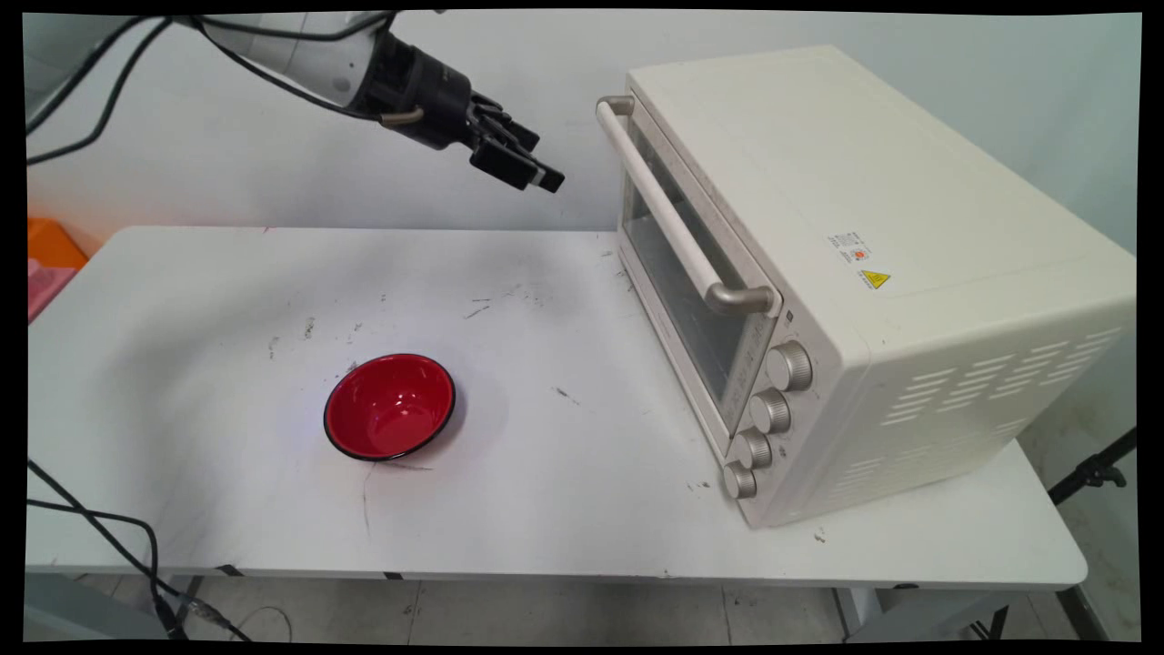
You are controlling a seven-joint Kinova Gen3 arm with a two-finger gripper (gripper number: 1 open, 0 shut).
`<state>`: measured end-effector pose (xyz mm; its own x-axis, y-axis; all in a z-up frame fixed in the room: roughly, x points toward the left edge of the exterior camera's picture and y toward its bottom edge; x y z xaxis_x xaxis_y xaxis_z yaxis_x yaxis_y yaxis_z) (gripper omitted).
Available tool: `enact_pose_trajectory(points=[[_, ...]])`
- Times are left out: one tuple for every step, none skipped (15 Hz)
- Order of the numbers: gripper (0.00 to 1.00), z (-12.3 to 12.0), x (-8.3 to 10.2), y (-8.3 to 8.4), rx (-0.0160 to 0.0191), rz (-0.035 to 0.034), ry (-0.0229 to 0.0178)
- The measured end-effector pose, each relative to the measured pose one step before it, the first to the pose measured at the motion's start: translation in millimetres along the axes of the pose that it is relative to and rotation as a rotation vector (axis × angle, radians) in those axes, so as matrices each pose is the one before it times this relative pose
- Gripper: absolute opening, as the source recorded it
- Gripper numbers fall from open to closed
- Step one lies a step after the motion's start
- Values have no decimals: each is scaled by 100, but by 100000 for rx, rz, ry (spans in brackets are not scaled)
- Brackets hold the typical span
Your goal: Open the oven
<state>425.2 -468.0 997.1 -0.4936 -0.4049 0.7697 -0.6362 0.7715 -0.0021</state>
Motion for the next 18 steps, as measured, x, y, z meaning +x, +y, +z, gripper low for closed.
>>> enact_pose_trajectory(points=[[100, -264, 356, 250, -137, 467, -777], [100, -140, 278, 174, -195, 419, -451], [100, -165, 461, 240, -259, 727, -565], [100, -108, 312, 161, -145, 518, -350], [100, -159, 464, 222, -173, 706, -433], [100, -117, 592, 242, -222, 855, -429], [100, -76, 612, 206, -143, 846, -412], [100, -36, 525, 165, -64, 693, -305], [100, 3, 339, 106, -18, 428, -213], [100, 23, 525, 157, -20, 684, -278], [100, 80, 638, 163, -31, 886, -295], [100, 68, 549, 113, 93, 784, -183], [100, 99, 627, 116, 75, 883, -186], [100, 65, 339, 51, 53, 424, -115], [100, 116, 561, 76, 37, 716, -177], [100, 155, 497, 65, -78, 664, -169], [100, 153, 483, 50, -41, 727, -138], [100, 167, 517, 53, -48, 816, -144]])
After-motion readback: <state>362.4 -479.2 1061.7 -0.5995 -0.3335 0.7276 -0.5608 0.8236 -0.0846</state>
